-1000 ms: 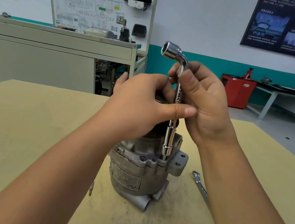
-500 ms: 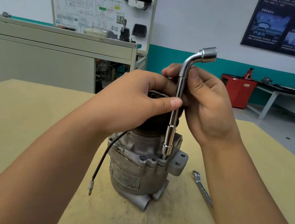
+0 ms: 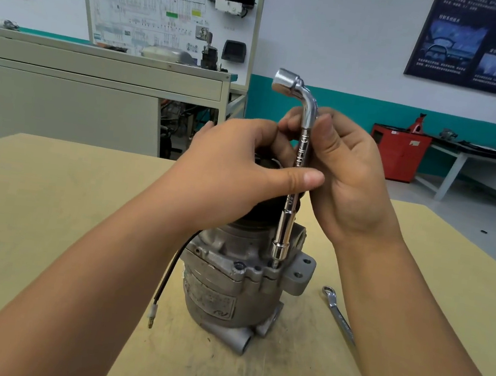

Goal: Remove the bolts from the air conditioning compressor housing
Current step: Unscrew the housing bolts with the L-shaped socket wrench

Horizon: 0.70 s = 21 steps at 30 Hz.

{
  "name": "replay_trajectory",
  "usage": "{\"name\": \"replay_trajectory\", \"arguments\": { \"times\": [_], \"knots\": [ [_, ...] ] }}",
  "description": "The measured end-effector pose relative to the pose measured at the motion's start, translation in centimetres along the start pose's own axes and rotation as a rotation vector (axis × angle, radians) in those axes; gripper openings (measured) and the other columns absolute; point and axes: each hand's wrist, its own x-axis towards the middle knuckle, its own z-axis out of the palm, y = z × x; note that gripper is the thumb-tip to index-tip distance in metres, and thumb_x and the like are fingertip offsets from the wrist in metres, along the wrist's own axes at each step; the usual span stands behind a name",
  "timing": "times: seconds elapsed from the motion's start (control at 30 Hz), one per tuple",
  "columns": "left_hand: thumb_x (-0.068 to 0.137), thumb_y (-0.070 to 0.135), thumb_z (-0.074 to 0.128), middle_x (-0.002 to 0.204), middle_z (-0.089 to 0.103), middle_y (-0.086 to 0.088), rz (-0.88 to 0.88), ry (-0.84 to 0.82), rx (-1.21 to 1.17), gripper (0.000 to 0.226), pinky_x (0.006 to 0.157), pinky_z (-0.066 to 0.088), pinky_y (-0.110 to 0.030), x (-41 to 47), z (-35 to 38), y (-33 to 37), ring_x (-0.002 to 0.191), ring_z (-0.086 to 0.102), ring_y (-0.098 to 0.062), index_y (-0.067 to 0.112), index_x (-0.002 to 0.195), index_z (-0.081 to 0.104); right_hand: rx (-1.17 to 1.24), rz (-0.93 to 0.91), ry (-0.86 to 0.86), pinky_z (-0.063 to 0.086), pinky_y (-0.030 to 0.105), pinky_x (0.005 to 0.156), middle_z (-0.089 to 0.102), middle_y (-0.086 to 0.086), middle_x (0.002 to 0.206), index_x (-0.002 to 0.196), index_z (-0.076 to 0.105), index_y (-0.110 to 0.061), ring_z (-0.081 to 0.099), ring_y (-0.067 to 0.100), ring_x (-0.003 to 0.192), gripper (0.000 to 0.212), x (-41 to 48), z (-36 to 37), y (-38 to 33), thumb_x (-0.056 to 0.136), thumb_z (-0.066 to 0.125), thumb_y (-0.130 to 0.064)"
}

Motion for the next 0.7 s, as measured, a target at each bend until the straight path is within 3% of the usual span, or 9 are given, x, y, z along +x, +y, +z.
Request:
{"name": "replay_trajectory", "arguments": {
  "times": [0.13, 0.23, 0.37, 0.47, 0.53, 0.6, 0.7],
  "knots": [
    [0.077, 0.043, 0.072, 0.083, 0.072, 0.013, 0.021, -0.044, -0.067, 0.010, 0.096, 0.047, -0.043, 0.1, -0.3, -0.5, 0.088, 0.066, -0.005, 0.033, 0.080, 0.072, 0.025, -0.016, -0.026, 0.053, 0.024, 0.076, 0.070, -0.004, 0.078, 0.077, 0.070, -0.011, 0.066, 0.009, 0.078, 0.022, 0.0, 0.0, 0.0, 0.079, 0.056, -0.029],
    [0.081, 0.039, 0.071, 0.090, 0.073, 0.011, 0.036, -0.115, -0.109, 0.011, 0.096, 0.048, -0.040, 0.1, -0.6, -0.7, 0.093, 0.066, -0.005, 0.035, 0.091, 0.074, 0.005, -0.020, -0.044, 0.052, 0.023, 0.076, 0.071, -0.005, 0.079, 0.074, 0.074, -0.016, 0.066, 0.008, 0.080, 0.027, 0.1, 0.0, 0.1, 0.082, 0.053, -0.030],
    [0.078, 0.038, 0.067, 0.090, 0.073, 0.011, 0.032, -0.162, -0.125, 0.015, 0.096, 0.049, -0.041, 0.1, -0.9, -0.9, 0.093, 0.067, -0.006, 0.036, 0.091, 0.073, -0.006, -0.018, -0.047, 0.053, 0.023, 0.074, 0.072, -0.004, 0.080, 0.074, 0.075, -0.016, 0.067, 0.009, 0.080, 0.039, 0.1, -0.2, 0.2, 0.092, 0.041, -0.017],
    [0.082, 0.038, 0.071, 0.087, 0.073, 0.007, 0.018, -0.088, -0.088, 0.011, 0.093, 0.049, -0.044, 0.1, -0.5, -0.7, 0.090, 0.067, -0.011, 0.028, 0.085, 0.073, 0.042, 0.012, -0.039, 0.054, 0.024, 0.073, 0.071, -0.002, 0.079, 0.076, 0.073, -0.012, 0.067, 0.010, 0.077, 0.033, 0.1, 0.1, 0.1, 0.093, 0.046, -0.021],
    [0.077, 0.045, 0.073, 0.078, 0.071, 0.013, 0.000, -0.044, -0.055, 0.017, 0.096, 0.046, -0.047, 0.1, -0.2, -0.5, 0.082, 0.066, -0.007, 0.028, 0.076, 0.070, 0.055, 0.018, -0.011, 0.053, 0.022, 0.069, 0.069, -0.003, 0.076, 0.079, 0.065, -0.007, 0.064, 0.008, 0.072, 0.018, 0.0, 0.3, -0.1, 0.083, 0.063, -0.025],
    [0.073, 0.050, 0.074, 0.067, 0.065, 0.020, -0.012, -0.009, -0.013, 0.024, 0.103, 0.038, -0.052, 0.0, 0.0, -0.2, 0.069, 0.060, 0.002, 0.028, 0.068, 0.065, 0.058, 0.023, 0.018, 0.051, 0.020, 0.065, 0.067, -0.004, 0.073, 0.081, 0.058, -0.006, 0.062, 0.005, 0.068, 0.031, 0.1, 0.5, -0.2, 0.062, 0.068, -0.029],
    [0.068, 0.054, 0.071, 0.065, 0.064, 0.015, -0.026, 0.027, 0.009, 0.030, 0.106, 0.033, -0.055, 0.0, 0.3, 0.0, 0.062, 0.054, 0.005, 0.028, 0.061, 0.057, 0.032, 0.023, 0.044, 0.050, 0.019, 0.065, 0.066, -0.006, 0.071, 0.081, 0.055, -0.006, 0.060, 0.006, 0.067, 0.036, 0.1, 0.3, -0.2, 0.058, 0.067, -0.031]
  ]
}}
